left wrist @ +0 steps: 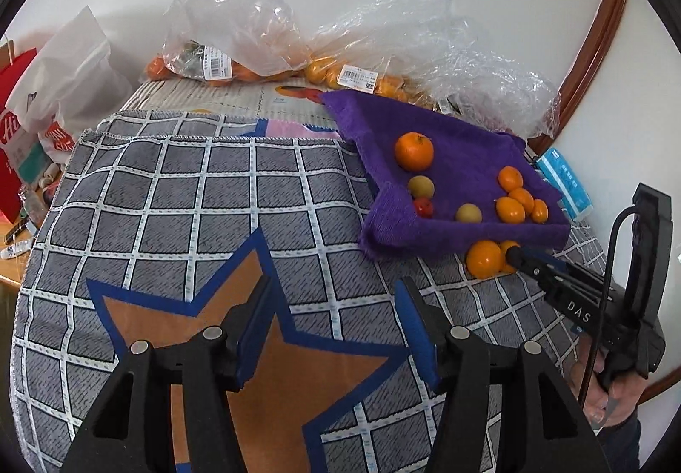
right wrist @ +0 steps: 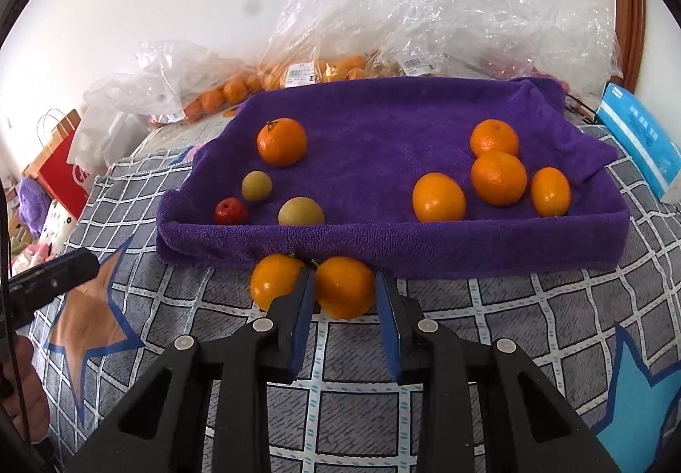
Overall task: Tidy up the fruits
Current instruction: 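Grasp an orange lying on the bed cover with the right tool, then close the left tool on another orange beside the towel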
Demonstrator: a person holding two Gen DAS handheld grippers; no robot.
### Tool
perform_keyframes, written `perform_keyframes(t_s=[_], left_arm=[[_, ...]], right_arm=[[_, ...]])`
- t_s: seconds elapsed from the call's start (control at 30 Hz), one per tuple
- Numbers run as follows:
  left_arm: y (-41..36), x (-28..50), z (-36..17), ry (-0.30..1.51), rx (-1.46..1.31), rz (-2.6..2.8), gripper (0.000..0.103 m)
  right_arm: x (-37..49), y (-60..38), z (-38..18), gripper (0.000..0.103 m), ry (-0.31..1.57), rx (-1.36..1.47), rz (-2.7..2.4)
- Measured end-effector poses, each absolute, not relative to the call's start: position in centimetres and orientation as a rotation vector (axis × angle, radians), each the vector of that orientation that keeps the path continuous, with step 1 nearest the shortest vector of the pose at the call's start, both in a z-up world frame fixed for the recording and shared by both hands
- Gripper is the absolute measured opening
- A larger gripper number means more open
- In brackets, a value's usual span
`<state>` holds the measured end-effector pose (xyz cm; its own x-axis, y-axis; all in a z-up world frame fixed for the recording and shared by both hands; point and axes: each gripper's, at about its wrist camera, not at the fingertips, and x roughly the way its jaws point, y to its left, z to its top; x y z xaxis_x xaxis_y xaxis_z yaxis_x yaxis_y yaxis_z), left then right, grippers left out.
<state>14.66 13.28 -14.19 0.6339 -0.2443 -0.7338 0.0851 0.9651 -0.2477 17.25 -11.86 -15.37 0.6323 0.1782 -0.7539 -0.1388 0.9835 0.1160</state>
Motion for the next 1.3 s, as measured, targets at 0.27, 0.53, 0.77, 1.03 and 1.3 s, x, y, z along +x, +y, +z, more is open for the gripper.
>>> perform_keyframes(t_s=[0.27, 0.53, 0.77, 1.03, 1.3], left_arm=[[11.0, 14.3, -14.3, 0.887, -0.149, -0.203, 0.055], [9.3, 14.4, -16.7, 0.948, -0.135, -0.166, 0.055], [8.2, 13.4, -17.2, 0.906, -0.070, -0.124, 0.074], [5.0, 14.2, -16.3, 0.917, -0.107, -0.136, 0.067], [-0.6, 17.6, -16.8, 0.910, -0.137, -0.160, 0.063]], right_arm=[[14.0, -14.0, -14.0, 0.029, 0.862, 0.004, 0.181], [13.8, -14.7, -15.6, 0.033, 0.886, -0.023, 0.216], [14.9, -14.4, -16.8, 0.032, 0.909, -0.073, 0.239], [13.6, -17.9, -16.3, 0.032, 0.854, -0.114, 0.205], [13.7, -23.6, -16.2, 0.032, 0.828, -0.047, 0.122]])
